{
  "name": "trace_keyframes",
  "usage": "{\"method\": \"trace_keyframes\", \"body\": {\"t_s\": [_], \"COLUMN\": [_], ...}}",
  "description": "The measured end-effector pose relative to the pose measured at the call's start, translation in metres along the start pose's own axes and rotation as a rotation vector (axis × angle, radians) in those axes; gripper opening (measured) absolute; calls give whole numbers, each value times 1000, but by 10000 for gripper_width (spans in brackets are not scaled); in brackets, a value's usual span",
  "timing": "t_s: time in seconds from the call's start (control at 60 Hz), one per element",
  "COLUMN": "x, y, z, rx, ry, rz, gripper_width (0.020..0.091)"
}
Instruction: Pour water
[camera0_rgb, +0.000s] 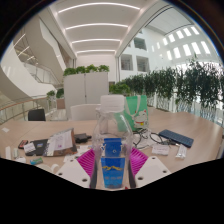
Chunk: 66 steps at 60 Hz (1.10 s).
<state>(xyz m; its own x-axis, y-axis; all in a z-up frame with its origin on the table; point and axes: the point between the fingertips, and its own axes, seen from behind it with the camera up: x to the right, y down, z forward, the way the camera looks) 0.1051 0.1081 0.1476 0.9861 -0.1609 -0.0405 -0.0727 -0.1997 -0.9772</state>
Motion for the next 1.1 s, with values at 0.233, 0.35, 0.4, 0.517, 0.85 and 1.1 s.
{"method": "trace_keyframes", "body": {"t_s": [0.233,0.35,0.4,0.517,0.85,1.1], "x": [-15,-13,-13,-13,-10,-23], "y": [73,72,74,78,88,50], "z": [16,11,11,10,-78,-186], "rx": [-49,-22,-27,-83,-292,-290], "ry": [-26,-21,-19,-17,-10,56], "rz": [-47,-18,-22,-15,8,68], "gripper_width": [461,464,464,531,831,834]}}
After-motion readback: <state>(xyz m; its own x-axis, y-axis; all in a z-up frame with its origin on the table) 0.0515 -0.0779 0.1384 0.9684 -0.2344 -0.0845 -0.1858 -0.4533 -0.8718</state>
